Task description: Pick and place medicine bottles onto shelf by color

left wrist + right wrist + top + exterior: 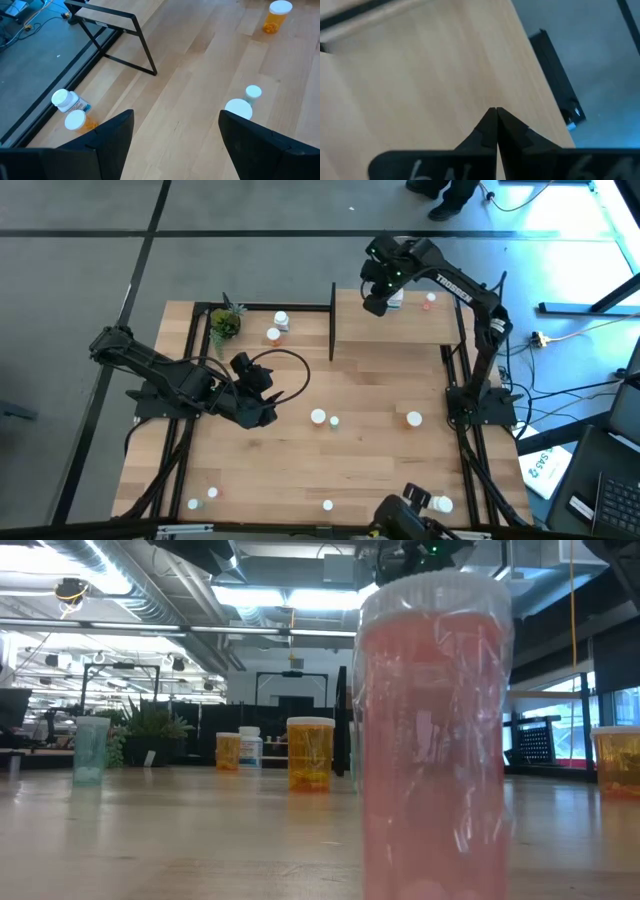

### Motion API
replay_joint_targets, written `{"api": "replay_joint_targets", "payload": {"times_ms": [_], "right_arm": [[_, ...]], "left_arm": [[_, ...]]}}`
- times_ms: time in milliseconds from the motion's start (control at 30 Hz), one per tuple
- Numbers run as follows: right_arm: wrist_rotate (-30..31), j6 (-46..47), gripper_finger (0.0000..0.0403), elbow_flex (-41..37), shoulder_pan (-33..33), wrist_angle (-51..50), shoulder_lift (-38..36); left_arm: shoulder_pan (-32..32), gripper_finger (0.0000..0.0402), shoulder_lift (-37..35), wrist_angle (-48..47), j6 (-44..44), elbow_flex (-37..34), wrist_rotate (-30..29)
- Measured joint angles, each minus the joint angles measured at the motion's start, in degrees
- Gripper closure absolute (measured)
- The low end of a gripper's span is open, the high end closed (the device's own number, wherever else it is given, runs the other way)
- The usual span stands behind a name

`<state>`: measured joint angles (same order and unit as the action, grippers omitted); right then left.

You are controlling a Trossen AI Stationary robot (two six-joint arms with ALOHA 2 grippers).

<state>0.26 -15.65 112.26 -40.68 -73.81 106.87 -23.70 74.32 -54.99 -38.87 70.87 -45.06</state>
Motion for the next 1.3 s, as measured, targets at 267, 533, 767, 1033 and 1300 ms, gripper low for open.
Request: {"api": "replay_joint_targets", "payload": {"times_ms": [267,533,767,1033,1300], "right_arm": [[3.89,0.34,0.04,-0.01,-0.26,-2.95,1.8],[6.18,0.63,0.04,-0.01,-0.66,-3.57,2.36],[6.67,1.9,0.04,-0.01,-1.17,-4.61,2.36],[9.78,2.03,0.04,-0.01,-1.17,-6.01,2.33],[6.78,0.32,0.04,-0.02,-1.14,-2.01,2.31]], "left_arm": [[0.0,0.0116,0.0,-0.02,0.0,0.01,-0.01],[0.0,0.0116,0.0,-0.04,0.01,0.0,0.0],[0.0,0.0116,0.0,-0.04,0.02,0.02,0.0],[-0.02,0.0116,0.0,-0.04,0.02,0.0,0.0],[0.0,0.0116,0.0,-0.04,0.02,0.0,0.0]]}}
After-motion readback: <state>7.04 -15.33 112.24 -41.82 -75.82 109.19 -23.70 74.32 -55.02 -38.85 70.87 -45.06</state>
